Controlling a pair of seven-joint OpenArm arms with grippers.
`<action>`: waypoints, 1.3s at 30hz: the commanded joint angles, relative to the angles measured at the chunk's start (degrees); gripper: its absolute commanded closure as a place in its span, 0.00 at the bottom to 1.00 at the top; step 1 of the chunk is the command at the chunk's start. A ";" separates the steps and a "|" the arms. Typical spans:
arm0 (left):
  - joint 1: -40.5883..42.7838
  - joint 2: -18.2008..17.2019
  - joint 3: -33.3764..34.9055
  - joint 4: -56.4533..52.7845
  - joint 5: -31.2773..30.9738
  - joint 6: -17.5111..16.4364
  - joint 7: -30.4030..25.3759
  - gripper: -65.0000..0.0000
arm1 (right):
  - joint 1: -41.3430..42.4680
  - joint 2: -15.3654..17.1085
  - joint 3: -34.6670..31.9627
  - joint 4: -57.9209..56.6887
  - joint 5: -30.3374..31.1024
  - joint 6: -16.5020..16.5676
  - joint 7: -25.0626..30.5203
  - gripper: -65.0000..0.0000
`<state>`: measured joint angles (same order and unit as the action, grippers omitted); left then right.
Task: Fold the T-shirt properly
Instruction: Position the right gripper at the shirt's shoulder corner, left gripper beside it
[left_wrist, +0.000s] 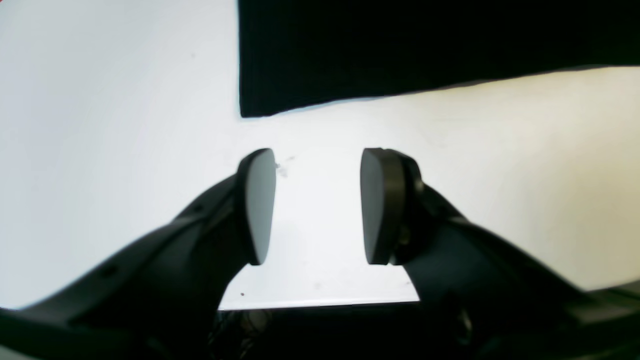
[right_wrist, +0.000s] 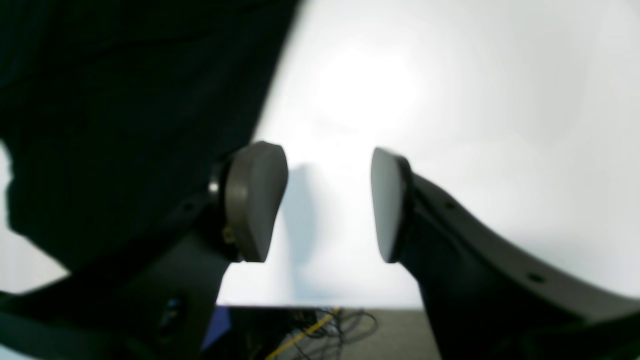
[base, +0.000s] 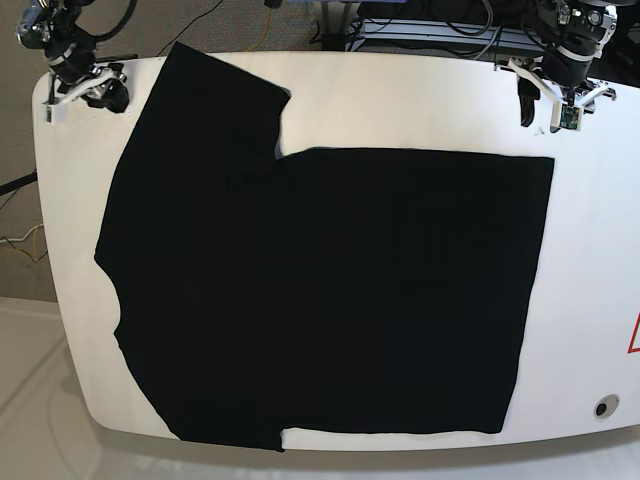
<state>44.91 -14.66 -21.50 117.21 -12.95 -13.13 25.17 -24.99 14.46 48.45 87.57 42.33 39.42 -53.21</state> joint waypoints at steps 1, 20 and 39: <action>0.41 -1.15 -0.23 -0.14 -0.74 -0.66 -2.06 0.60 | -0.24 1.49 0.24 0.71 0.82 0.58 1.37 0.57; -0.82 -2.25 -0.72 -2.43 -1.48 -1.03 -2.43 0.59 | 0.43 0.61 -3.76 -4.34 2.77 0.58 2.83 0.57; -2.42 -1.93 -0.31 -7.00 -1.63 -0.99 -2.22 0.60 | 0.87 0.13 -14.10 -3.00 2.04 0.58 2.12 0.58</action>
<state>42.24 -16.19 -21.58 109.62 -13.82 -14.33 24.08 -23.53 14.46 35.16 84.75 46.87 40.73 -47.92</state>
